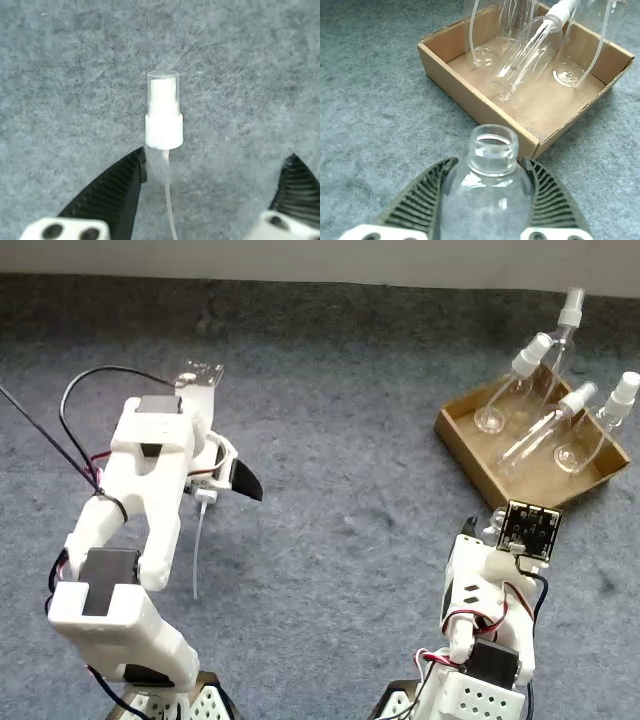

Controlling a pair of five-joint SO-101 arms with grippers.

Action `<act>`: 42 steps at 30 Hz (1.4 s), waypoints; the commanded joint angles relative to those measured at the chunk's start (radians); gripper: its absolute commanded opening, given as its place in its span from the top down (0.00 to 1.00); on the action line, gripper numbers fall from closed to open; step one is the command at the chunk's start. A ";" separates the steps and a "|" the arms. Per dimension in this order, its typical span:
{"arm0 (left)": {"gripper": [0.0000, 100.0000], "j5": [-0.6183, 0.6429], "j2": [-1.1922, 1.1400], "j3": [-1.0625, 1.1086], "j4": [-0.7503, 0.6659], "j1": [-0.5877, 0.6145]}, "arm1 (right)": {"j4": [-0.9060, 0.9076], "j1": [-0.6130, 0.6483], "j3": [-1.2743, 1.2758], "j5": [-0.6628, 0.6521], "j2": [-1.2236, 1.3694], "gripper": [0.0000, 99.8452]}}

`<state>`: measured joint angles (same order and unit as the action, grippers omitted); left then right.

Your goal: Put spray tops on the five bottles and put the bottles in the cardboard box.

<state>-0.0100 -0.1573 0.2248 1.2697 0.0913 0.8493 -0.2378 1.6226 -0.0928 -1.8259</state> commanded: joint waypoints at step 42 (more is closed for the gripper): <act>0.97 -0.091 -0.137 -0.116 -0.092 0.028 | -0.028 -0.004 -0.013 0.000 -0.012 0.90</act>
<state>-0.0898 -0.3230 0.1726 1.1838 0.1465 0.8493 -0.2378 1.6226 -0.0928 -1.8259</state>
